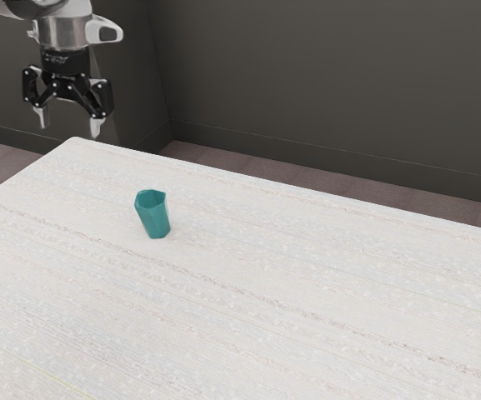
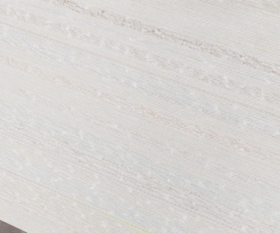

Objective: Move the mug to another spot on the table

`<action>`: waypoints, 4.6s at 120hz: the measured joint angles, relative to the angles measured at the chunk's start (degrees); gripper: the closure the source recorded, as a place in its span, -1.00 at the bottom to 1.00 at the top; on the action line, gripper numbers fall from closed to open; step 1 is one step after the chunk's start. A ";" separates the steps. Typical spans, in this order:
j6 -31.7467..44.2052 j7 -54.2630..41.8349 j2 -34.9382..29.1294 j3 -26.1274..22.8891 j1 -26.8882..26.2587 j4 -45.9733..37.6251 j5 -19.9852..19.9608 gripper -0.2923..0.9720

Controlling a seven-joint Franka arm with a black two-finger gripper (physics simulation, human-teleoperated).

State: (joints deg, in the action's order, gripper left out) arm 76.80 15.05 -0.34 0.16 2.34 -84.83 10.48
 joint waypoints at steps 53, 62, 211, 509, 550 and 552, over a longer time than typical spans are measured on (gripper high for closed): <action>13.20 5.81 13.91 -0.81 4.43 0.35 -5.27 -0.54; 16.27 6.85 16.84 -0.74 5.22 0.43 -7.48 -0.54; 28.53 9.98 50.17 -5.04 17.73 26.79 -14.75 -0.54; 35.18 19.42 55.58 -7.18 17.36 30.36 -13.97 0.37; 33.09 20.01 52.69 -7.14 17.60 29.87 -13.78 0.57; 32.84 20.09 52.32 -7.14 17.58 29.82 -13.75 0.58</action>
State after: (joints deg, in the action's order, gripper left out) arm 109.64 35.14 51.98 -6.98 19.92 -55.00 -3.28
